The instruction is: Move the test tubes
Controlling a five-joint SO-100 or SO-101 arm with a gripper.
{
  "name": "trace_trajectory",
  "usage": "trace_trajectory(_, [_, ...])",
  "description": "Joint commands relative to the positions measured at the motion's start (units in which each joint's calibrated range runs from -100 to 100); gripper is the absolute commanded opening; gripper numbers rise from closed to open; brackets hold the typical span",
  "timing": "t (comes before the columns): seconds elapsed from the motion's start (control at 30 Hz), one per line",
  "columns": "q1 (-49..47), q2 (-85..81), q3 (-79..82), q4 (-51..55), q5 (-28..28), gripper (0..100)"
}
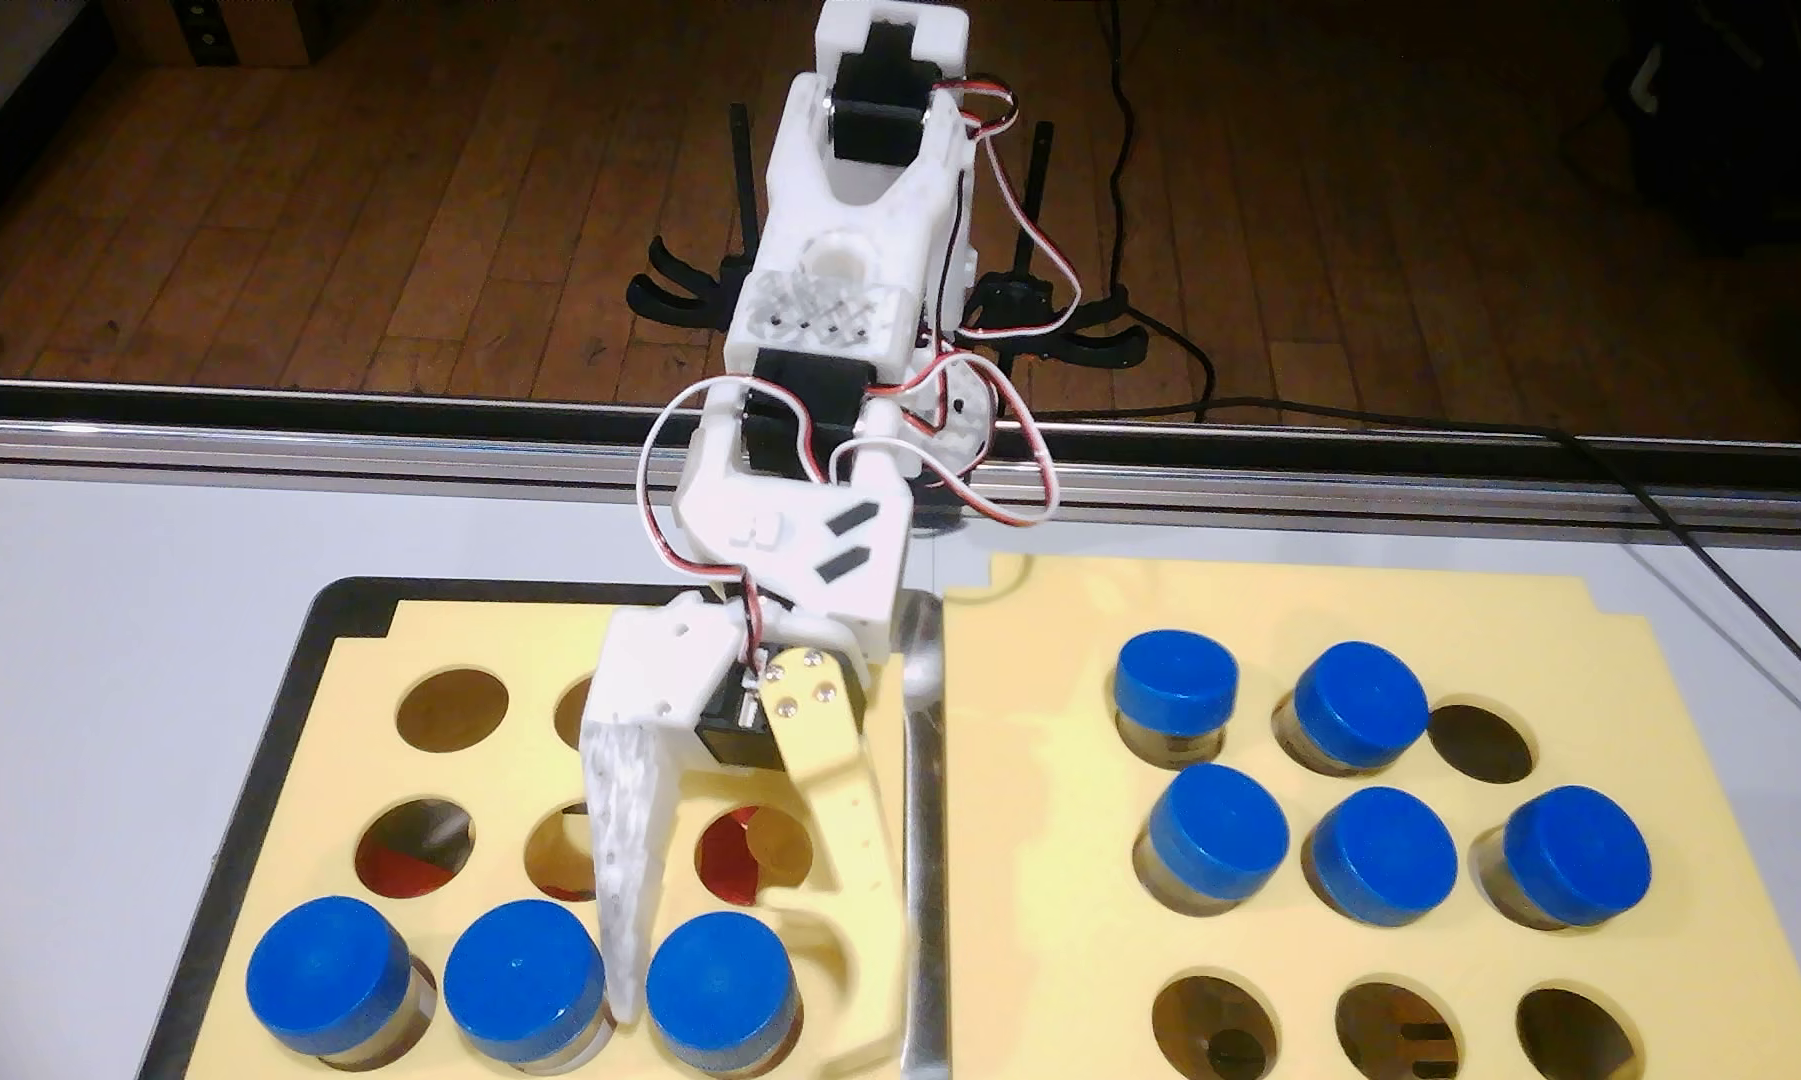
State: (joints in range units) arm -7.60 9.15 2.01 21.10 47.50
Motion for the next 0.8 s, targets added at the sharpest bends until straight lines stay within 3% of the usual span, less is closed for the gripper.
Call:
trace_trajectory(0.0, [0.52,0.27,-3.42,-0.98,-0.11,19])
trace_trajectory(0.37, [0.3,-0.86,-5.06,0.37,-0.37,8])
trace_trajectory(0.53, [0.67,-7.02,-15.59,13.59,-0.06,8])
trace_trajectory(0.77, [0.08,-18.49,-20.4,-1.66,-0.11,8])
